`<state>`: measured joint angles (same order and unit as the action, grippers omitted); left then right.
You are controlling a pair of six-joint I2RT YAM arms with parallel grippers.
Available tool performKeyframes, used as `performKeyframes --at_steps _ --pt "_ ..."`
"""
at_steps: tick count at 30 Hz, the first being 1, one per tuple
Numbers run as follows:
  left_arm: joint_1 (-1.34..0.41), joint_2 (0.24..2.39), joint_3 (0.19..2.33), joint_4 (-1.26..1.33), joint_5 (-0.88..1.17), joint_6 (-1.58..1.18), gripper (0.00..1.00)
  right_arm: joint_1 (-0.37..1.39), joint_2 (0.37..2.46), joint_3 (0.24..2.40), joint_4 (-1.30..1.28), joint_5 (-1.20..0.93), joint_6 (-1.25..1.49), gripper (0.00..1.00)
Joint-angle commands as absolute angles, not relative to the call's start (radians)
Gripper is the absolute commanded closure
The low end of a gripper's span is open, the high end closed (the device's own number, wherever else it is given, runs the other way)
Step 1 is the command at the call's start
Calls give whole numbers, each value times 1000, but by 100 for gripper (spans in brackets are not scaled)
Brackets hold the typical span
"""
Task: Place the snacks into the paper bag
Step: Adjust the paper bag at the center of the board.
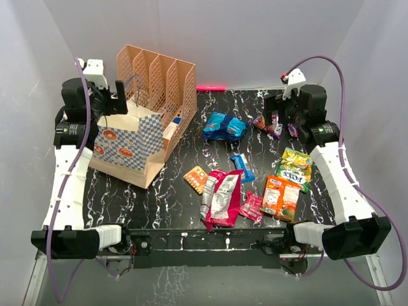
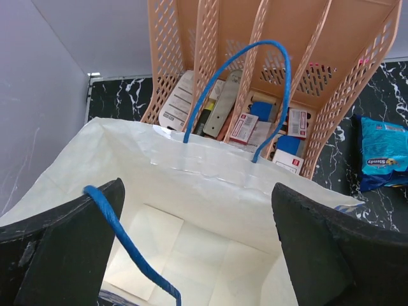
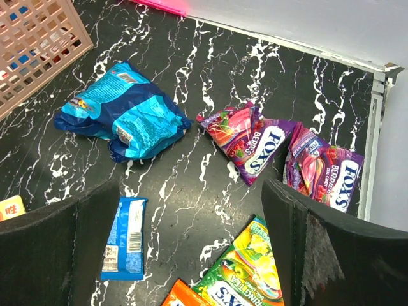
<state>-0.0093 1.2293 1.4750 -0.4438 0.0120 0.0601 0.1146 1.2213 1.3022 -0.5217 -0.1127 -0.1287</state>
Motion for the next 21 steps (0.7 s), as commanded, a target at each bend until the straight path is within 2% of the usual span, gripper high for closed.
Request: performKeyframes --at_steps 1,14,21 --pt "-18 1224 1543 -477 24 60 2 126 1203 1360 -453 -88 -107 2" --pt "-23 1189 1566 -536 -15 62 2 136 1218 1388 -423 -108 -108 2" --pt "-25 1159 1613 -681 -87 99 2 142 1232 1391 -407 -129 -114 2"
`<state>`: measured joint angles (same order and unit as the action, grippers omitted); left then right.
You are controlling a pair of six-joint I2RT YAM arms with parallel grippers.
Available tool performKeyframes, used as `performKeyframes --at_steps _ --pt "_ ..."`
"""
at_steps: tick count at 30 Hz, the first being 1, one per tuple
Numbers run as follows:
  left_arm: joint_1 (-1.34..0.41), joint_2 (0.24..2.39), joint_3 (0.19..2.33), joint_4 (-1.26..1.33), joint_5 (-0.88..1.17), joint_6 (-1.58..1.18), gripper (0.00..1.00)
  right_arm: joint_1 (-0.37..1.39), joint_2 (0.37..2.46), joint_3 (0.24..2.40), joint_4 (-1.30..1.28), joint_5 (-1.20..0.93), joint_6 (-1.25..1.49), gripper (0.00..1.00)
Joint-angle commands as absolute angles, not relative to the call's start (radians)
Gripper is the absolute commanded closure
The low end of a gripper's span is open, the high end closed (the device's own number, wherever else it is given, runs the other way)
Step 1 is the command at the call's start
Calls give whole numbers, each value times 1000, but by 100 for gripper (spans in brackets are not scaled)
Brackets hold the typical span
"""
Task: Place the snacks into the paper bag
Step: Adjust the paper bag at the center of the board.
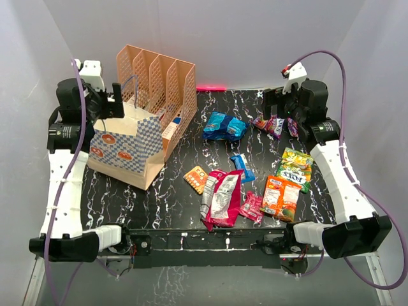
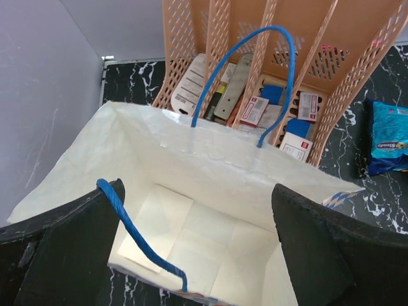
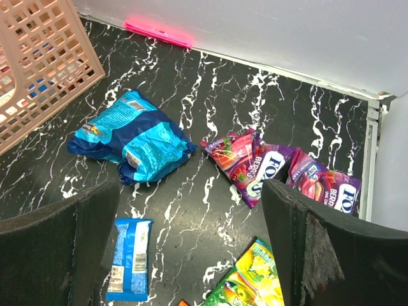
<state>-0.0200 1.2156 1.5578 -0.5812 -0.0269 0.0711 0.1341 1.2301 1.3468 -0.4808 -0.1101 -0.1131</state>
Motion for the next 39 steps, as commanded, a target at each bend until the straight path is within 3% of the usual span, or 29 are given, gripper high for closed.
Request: performKeyframes --at_steps 1,8,20,34,39 --pt "-25 1154 1613 -703 -101 103 2 143 1234 1390 -403 -135 -113 2" --pt "2 1039 1551 -793 -152 127 2 147 1257 1385 -388 -160 -108 2" --pt "146 820 1367 -875 11 79 1 147 1288 1350 -369 -183 -106 2" --pt "182 788 1219 -827 -45 7 2 147 1282 1308 -356 -216 -103 2" --pt "184 819 1194 -765 -25 -55 7 147 1288 1299 -350 -246 -95 1"
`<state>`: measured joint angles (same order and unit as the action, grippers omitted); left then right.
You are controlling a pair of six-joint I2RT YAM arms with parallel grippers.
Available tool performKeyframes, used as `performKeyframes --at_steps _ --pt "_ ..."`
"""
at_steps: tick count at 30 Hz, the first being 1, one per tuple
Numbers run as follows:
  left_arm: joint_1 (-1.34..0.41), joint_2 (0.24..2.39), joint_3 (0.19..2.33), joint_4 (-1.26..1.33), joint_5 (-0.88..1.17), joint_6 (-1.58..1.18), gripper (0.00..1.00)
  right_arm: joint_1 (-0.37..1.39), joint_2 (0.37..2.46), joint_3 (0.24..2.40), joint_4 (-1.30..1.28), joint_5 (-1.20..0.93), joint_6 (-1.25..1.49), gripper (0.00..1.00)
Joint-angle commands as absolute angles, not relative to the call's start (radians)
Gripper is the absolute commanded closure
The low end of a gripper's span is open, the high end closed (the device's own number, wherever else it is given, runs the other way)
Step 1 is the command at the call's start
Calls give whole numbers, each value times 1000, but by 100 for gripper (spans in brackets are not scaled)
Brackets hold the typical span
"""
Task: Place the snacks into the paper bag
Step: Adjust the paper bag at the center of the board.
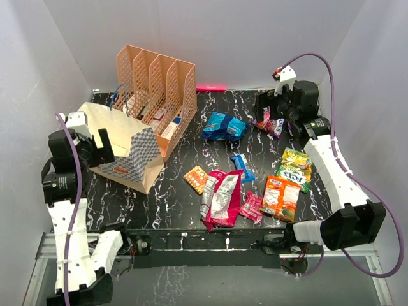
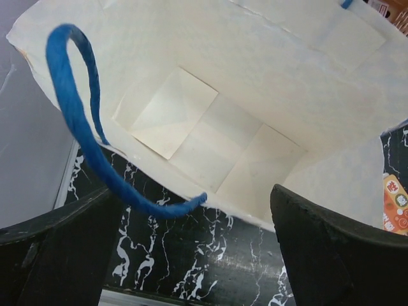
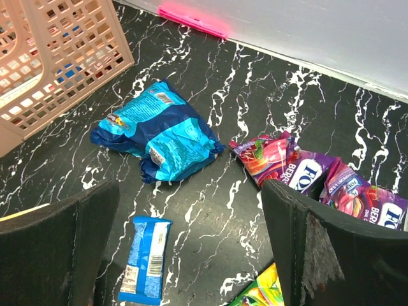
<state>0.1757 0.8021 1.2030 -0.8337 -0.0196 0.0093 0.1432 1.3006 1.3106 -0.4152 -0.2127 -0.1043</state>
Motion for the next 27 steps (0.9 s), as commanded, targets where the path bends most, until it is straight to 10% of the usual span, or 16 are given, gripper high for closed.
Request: performKeyframes --at_steps 1,27 --pt "184 833 1192 -756 -22 -68 8 147 1290 1298 -348 -251 -90 2" --pt "230 876 1233 -881 162 4 73 147 1324 1245 -324 -290 -90 2"
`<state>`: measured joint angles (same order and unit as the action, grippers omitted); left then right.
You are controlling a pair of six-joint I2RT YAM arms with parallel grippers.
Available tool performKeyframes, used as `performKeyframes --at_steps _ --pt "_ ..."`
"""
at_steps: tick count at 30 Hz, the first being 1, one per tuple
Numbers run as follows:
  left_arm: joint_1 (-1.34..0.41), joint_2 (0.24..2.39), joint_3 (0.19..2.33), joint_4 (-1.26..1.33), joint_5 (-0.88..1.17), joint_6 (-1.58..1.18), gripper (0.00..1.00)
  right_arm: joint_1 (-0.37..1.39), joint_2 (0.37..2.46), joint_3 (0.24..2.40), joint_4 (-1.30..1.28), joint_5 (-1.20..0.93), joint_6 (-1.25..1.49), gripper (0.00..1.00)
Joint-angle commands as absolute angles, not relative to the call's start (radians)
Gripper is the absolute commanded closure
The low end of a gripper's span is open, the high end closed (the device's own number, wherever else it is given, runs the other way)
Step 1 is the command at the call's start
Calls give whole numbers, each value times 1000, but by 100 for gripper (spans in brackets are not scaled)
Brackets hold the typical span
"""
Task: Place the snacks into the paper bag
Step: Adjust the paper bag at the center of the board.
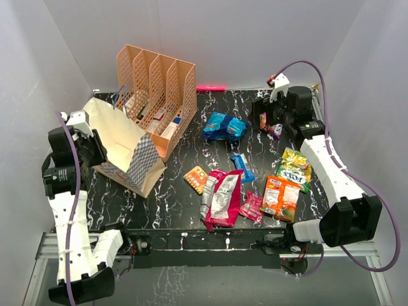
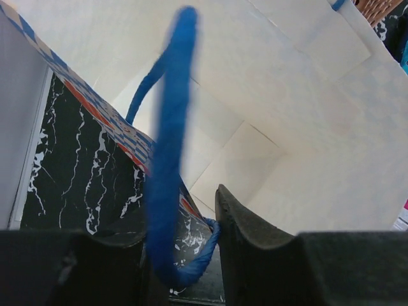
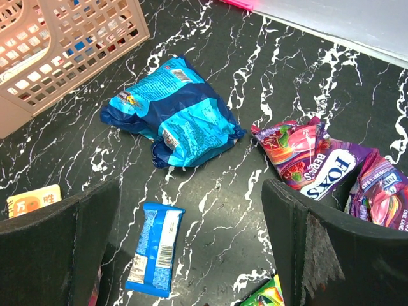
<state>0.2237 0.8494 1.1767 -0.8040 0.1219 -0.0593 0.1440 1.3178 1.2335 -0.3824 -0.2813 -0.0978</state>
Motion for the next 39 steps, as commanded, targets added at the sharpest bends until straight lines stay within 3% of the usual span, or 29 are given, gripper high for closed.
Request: performKeyframes --at_steps 1,5,11,25,39 --pt "230 889 1250 -900 166 11 76 147 1324 1243 -323 -289 -92 1" --pt "230 934 1320 -974 182 41 89 146 1320 1231 -324 -290 -99 2" --pt "233 926 1323 -989 193 54 100 149 1332 1224 -330 -304 -113 2" --pt "264 889 1200 -914 316 15 100 236 1431 1222 -323 -387 -186 2" --pt "300 888 1193 -878 306 0 100 727 1854 1437 -56 -131 -105 2"
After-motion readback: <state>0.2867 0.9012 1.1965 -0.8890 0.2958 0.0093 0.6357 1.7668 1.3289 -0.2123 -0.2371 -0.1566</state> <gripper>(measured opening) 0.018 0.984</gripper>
